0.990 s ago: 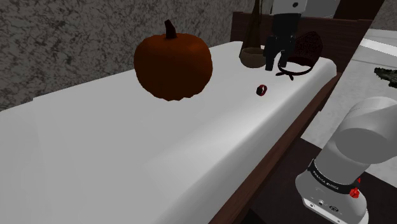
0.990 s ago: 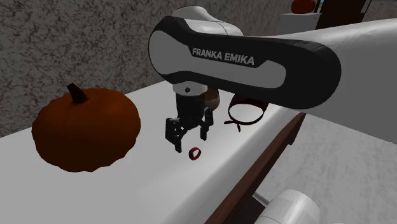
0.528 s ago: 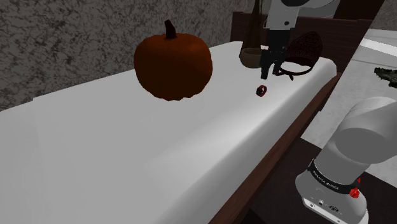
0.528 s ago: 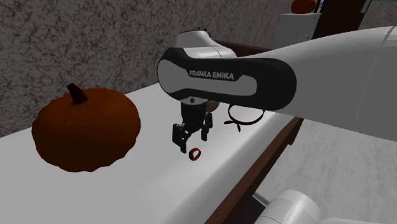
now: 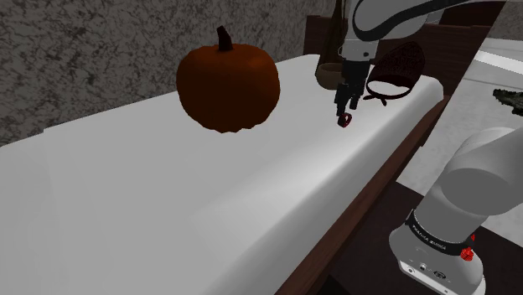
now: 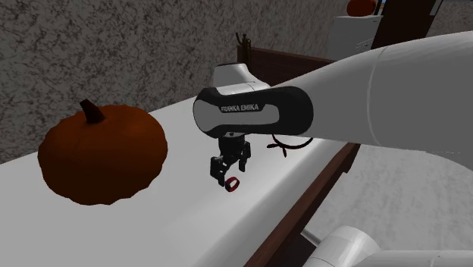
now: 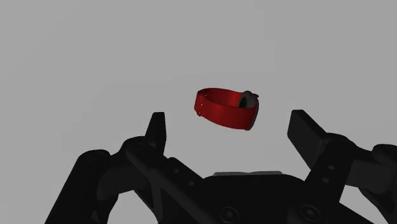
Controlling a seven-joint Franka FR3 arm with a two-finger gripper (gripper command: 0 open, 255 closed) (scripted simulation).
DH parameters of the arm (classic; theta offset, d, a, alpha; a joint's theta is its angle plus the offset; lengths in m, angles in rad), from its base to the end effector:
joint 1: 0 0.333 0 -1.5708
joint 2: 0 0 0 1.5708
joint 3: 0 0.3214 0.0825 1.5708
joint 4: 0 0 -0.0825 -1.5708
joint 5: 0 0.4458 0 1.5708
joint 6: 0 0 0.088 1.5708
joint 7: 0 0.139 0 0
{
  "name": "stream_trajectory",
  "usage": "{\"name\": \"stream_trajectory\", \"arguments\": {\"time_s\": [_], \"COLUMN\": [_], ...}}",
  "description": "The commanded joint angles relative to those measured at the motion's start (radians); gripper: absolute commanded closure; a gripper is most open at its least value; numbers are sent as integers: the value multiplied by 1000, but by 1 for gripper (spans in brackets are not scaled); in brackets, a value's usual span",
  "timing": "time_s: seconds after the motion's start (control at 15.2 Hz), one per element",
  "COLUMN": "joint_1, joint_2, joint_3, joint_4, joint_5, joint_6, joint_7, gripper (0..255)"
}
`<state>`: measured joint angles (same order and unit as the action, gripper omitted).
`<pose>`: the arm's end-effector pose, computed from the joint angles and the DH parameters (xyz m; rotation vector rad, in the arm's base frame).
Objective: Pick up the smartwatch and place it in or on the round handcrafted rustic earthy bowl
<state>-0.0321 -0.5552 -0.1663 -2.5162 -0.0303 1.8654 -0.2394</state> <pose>0.4112 -0.0820 0.4065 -3.0579 -0.1229 0.1334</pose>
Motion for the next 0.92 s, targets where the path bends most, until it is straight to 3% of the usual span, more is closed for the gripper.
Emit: {"name": "stream_trajectory", "arguments": {"time_s": [0.0,0.2,0.73,0.79,0.86], "joint_1": [0,0,0,0,0], "joint_2": [6,15,15,15,15], "joint_3": [-1,-3,-3,-3,-3], "joint_4": [-22,-64,-64,-64,-64], "joint_5": [-1,-1,-1,-1,-1], "joint_6": [29,81,81,81,81], "joint_7": [-2,-2,-2,-2,-2], "gripper": [0,0,0,255,255]}}
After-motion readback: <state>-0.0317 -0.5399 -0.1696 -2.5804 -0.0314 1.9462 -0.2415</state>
